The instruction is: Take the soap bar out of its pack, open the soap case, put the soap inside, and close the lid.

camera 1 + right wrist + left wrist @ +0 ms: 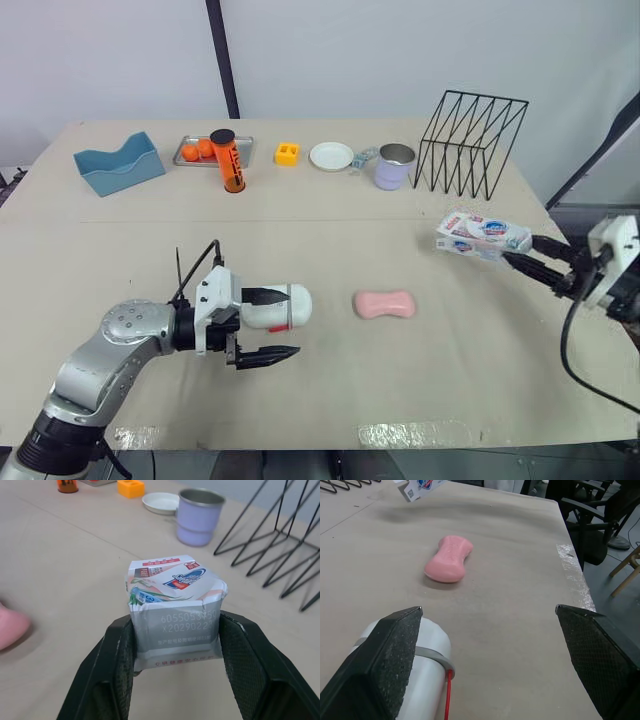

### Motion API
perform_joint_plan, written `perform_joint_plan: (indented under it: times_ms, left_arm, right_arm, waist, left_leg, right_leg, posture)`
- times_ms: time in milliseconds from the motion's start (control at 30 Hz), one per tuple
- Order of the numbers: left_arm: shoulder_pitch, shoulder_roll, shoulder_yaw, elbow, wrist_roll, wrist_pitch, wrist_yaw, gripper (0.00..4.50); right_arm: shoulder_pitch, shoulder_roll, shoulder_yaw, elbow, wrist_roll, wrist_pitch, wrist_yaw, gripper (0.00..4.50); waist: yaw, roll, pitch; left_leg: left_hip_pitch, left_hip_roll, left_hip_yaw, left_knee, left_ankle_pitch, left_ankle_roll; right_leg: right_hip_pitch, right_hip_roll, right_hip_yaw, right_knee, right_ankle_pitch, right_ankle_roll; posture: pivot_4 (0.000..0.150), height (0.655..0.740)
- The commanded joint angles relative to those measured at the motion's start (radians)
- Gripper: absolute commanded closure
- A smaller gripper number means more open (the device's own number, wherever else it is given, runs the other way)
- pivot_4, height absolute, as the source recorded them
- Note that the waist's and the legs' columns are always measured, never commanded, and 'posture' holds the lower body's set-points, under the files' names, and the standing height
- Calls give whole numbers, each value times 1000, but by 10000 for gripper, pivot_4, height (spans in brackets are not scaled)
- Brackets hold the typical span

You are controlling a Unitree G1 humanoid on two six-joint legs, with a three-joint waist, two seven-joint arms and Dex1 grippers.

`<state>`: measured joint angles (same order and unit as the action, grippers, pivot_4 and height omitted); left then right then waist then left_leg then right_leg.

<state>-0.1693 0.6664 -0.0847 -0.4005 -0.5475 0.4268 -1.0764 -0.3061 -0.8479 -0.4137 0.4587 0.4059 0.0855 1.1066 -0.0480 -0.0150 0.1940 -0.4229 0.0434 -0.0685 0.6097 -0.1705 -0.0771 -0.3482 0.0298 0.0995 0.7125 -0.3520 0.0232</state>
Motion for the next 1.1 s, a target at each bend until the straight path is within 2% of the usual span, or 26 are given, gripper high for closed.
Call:
perform_joint_plan:
  times_ms: [33,300,1067,1100]
  left_arm:
    - [-15,-4,-1,-25,0,-10,4,0]
    - [-14,-1,8,-31,-6,-2,11,0]
    - [-35,-37,22,-18,-23,5,60,0]
    - [-36,-37,21,-18,-22,5,59,0]
  right_arm:
    - [22,32,-46,-11,13,-13,-85,19357]
    - [115,35,2,-40,-2,40,-80,19357]
    - [165,-24,50,-80,-11,124,-6,19357]
    - [167,-30,54,-84,-15,125,3,17014]
  waist:
    - [0,0,0]
    - [0,0,0]
    - [0,1,0]
    - [0,1,0]
  left_leg:
    - [0,0,0,0,0,0]
    - [0,0,0,0,0,0]
    - [0,0,0,0,0,0]
    - [0,0,0,0,0,0]
  right_leg:
    - [0,0,0,0,0,0]
    - [0,0,0,0,0,0]
    - [0,0,0,0,-1,1]
    - [0,0,0,0,-1,1]
  posture:
    - [1500,7400]
    - [1500,7400]
    - [1500,7400]
    - [1500,7400]
